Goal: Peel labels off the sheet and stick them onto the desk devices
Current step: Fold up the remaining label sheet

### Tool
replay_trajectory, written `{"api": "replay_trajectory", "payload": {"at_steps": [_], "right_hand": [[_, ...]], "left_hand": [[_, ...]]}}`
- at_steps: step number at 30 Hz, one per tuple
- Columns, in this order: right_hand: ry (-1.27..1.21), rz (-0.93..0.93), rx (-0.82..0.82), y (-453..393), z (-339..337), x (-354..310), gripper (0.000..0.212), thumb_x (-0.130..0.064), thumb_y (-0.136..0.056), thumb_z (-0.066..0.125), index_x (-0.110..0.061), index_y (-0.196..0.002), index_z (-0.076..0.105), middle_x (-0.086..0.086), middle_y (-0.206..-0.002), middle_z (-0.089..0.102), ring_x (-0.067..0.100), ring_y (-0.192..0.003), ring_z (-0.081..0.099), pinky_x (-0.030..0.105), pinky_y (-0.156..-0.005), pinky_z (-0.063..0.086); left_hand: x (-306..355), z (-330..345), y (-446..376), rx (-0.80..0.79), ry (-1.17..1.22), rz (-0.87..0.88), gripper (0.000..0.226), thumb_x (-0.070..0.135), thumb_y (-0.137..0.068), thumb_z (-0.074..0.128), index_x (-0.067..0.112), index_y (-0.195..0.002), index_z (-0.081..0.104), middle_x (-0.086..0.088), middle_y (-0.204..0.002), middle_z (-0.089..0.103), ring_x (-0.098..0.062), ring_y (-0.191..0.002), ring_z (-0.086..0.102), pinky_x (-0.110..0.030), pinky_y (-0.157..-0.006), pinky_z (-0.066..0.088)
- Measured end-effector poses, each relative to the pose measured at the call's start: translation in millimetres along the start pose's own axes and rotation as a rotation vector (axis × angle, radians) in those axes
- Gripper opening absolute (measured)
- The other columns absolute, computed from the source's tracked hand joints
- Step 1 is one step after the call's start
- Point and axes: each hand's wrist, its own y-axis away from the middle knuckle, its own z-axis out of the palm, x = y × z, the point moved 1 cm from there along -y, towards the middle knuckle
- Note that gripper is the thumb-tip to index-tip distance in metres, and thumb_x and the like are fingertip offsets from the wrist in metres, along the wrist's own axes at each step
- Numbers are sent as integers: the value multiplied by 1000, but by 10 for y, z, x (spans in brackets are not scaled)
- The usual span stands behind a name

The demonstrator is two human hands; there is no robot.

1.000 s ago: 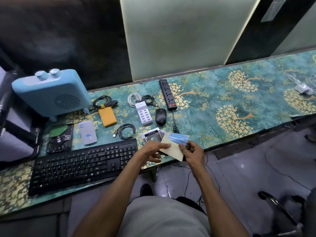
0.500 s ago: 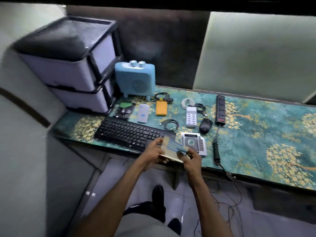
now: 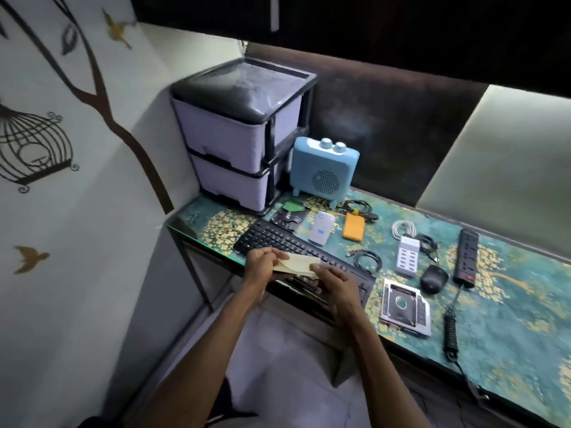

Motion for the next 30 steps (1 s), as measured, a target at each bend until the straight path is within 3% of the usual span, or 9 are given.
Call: {"api": "replay_trajectory", "payload": {"at_steps": [4,8,12,14,19,24,27,30], "right_hand": [[138,-118,36,-254,538,-165,14,4,-88,70,-5,-86,81,18,-73,70,19,-56,60,24,-55,53],[180,-219,63,-486,1159,-350,12,0,-90,69,-3,-93,80,14,-72,70,18,-59,61,24,-58,52],[183,-293,84,-709,1835,-636,11,-11,-89,72,-6,-92,81,8,-77,73,14,-59,61,24,-56,47],[184,-312,106,-839,2086,-763,11,-16,-85,74,-10,-88,82,9,-77,73,19,-63,61,25,-56,45],[135,-347,143,-1029,2470,-1002,12,-17,-84,76,-8,-87,82,19,-74,63,23,-61,57,29,-59,45],[111,-378,184,-1029,2641,-1142,16,-13,-90,68,-17,-88,83,5,-79,74,20,-65,55,32,-65,41],[133,-388,184,-1014,2747,-1218,19,-13,-91,66,-18,-89,83,1,-80,76,12,-60,57,27,-62,41],[115,-418,151,-1016,2868,-1356,18,-12,-93,64,-13,-94,82,6,-88,77,14,-59,60,22,-49,44]], "left_hand": [[368,-454,-356,48,162,-11,35,-4,-81,35,4,-80,70,-21,-89,72,-35,-77,70,-43,-58,62],[920,-900,-768,97,253,7,29,6,-88,45,10,-73,68,-8,-71,73,-22,-58,68,-27,-47,54],[1522,-1220,-1344,44,267,-29,26,15,-95,47,11,-75,63,-3,-62,69,-15,-50,62,-25,-50,49],[1816,-1268,-1563,-19,297,-75,29,24,-100,46,8,-80,59,-5,-64,68,-18,-61,56,-29,-56,45],[2229,-1349,-2057,-92,441,-211,66,56,-94,50,-2,-125,55,-21,-123,57,-37,-118,57,-56,-83,52],[2419,-1349,-2303,-110,441,-266,72,58,-75,68,8,-125,58,-14,-116,56,-32,-103,59,-45,-93,53],[2420,-1375,-2333,-75,492,-271,63,57,-71,71,9,-110,59,-12,-103,57,-30,-91,60,-39,-77,55],[2253,-1404,-2276,-80,631,-285,53,60,-77,68,9,-77,51,-8,-67,47,-24,-62,48,-30,-58,43]]}}
